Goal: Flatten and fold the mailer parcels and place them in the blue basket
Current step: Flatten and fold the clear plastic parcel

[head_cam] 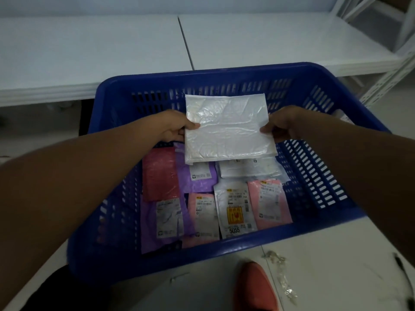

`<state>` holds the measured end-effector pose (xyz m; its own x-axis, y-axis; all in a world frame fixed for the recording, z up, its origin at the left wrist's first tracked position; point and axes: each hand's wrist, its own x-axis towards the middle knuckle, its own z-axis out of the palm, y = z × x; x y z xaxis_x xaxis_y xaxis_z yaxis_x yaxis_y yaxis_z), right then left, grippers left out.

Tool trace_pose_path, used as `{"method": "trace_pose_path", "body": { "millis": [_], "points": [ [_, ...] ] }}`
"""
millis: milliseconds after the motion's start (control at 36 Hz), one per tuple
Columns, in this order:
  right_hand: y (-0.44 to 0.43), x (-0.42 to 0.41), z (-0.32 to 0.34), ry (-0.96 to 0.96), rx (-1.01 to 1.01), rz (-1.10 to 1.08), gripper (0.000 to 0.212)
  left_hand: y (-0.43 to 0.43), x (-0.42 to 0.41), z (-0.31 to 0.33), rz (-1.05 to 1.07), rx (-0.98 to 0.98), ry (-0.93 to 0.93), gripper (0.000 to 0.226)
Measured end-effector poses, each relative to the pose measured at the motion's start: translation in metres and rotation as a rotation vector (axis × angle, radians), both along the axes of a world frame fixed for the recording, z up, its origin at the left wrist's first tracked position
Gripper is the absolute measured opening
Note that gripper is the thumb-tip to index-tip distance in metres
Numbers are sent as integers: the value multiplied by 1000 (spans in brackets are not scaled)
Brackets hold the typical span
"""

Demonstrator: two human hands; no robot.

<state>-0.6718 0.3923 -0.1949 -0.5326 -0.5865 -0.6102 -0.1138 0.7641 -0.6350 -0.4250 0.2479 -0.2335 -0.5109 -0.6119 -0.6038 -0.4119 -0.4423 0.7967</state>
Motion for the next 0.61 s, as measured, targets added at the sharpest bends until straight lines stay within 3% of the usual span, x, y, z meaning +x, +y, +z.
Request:
{"method": "trace_pose_path", "body": {
  "millis": [56, 167, 250, 611],
  "points": [
    [6, -2, -2, 6, 5, -5, 32, 4, -3, -3, -1, -1, 2, 31],
    [17, -2, -5, 30, 79, 23, 14, 15, -4, -5, -28, -6, -18, 24],
    [25, -4, -8, 34, 106, 15, 16, 23, -4, -7, -49, -15, -46, 13],
    [39, 0, -27, 44, 258, 112, 16, 27, 7, -27, -80, 9, -214, 10]
  ]
}}
